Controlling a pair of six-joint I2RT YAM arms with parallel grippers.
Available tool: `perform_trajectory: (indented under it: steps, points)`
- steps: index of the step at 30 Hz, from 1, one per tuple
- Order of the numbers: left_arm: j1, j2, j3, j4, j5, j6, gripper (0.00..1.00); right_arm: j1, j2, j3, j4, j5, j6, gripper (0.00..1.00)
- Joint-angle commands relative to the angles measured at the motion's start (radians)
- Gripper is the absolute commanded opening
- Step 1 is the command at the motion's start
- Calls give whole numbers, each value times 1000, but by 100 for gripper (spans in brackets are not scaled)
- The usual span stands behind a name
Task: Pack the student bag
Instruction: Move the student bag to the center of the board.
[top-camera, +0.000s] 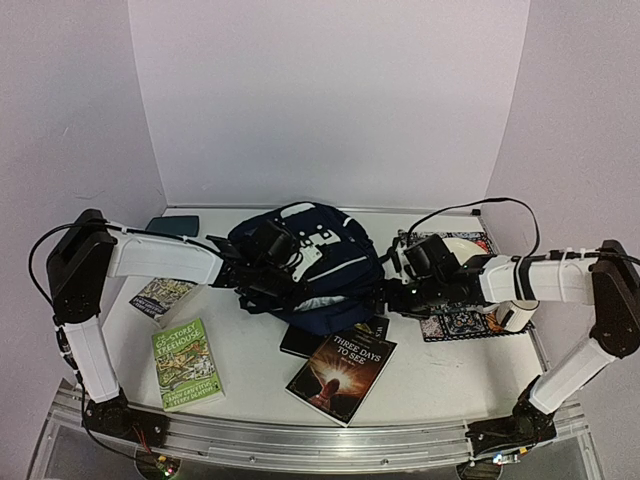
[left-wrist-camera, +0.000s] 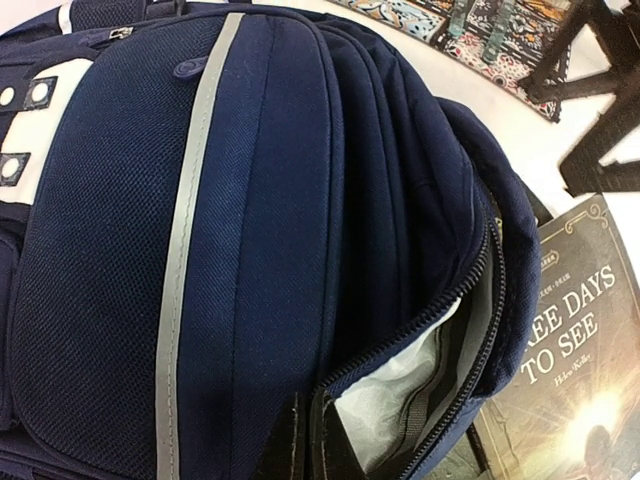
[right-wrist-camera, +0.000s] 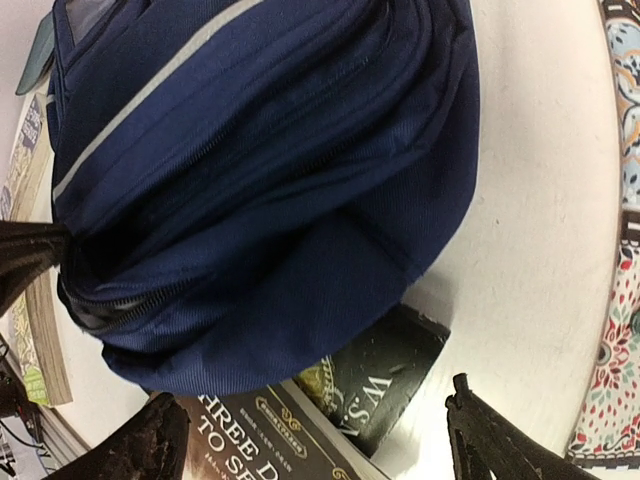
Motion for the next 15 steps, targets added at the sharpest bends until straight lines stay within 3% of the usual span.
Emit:
perform_trajectory:
  steps: [1,12,15]
  points:
    - [4,14,84,31,-105,-4,0,2,-26,-12,-80,-65,-5,90]
    - [83,57,172,38,-275,-83,0,2,132,55,-152,-197,-122,90]
    - [82,27,156,38,-239,-95,8,2,172,76,-187,-232,-147,90]
